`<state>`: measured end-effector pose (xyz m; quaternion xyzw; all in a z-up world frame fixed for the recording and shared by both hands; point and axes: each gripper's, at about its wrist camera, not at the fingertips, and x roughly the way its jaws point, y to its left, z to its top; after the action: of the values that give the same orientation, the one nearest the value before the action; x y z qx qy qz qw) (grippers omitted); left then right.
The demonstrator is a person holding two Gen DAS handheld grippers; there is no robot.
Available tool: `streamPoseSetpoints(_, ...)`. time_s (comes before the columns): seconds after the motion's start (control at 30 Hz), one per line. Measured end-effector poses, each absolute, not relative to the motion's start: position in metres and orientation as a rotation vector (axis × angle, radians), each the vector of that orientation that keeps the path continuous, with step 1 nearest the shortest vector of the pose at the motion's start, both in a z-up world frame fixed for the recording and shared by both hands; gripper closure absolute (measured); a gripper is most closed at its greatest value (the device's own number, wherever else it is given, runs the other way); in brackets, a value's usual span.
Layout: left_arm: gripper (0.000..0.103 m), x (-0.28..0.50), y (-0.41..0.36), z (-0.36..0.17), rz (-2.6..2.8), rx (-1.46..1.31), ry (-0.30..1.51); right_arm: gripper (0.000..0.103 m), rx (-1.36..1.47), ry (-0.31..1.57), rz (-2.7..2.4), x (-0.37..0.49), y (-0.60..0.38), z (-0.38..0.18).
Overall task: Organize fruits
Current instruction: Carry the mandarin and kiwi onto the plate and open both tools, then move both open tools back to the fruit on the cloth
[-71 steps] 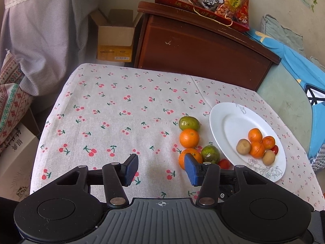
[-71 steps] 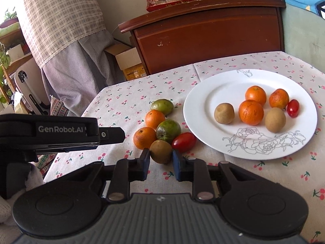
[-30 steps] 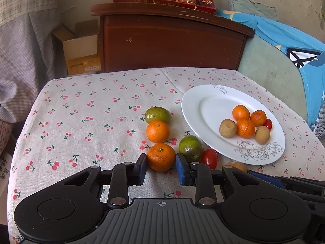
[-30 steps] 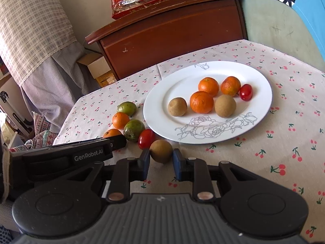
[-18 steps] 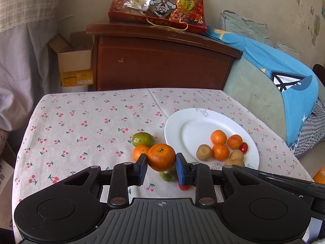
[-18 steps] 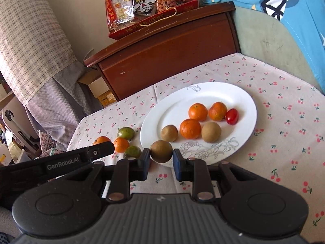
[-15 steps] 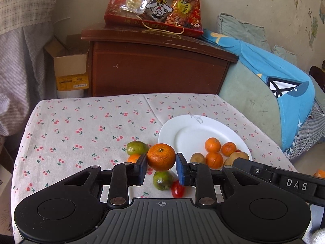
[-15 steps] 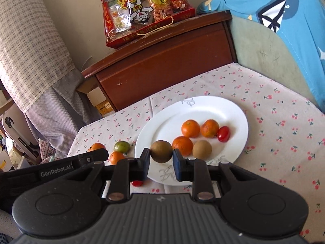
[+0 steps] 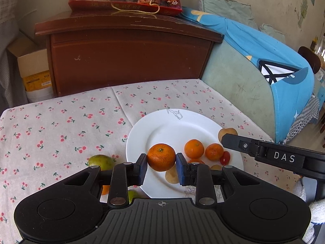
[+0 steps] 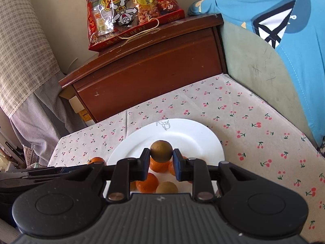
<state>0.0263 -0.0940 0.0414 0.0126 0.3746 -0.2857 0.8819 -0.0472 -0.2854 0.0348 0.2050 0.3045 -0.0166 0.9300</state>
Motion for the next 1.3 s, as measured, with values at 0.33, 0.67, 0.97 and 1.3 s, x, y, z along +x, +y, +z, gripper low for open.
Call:
streamPoseSetpoints(0.33, 0.075, 0.043, -0.098, 0.026, -0.571, -0.046, 0.824, 0.079, 0.465, 0.634, -0.066, -0.029, -0.299, 0.021)
streamPoseSetpoints(0.67, 0.075, 0.045, -0.112, 0.016, -0.579, -0.035, 0.844, 0.076, 0.472, 0.657, -0.067, -0.023, -0.299, 0.01)
streamPoseSetpoints(0.97, 0.052, 0.039, -0.104, 0.032, -0.556, -0.035, 0.79, 0.074, 0.507, 0.633, -0.051, -0.027, -0.297, 0.018)
streamPoseSetpoints(1.3, 0.038, 0.049, -0.061, 0.04, -0.454, -0.105, 0.818, 0.063, 0.499, 0.64, 0.0, -0.032, -0.279, 0.02)
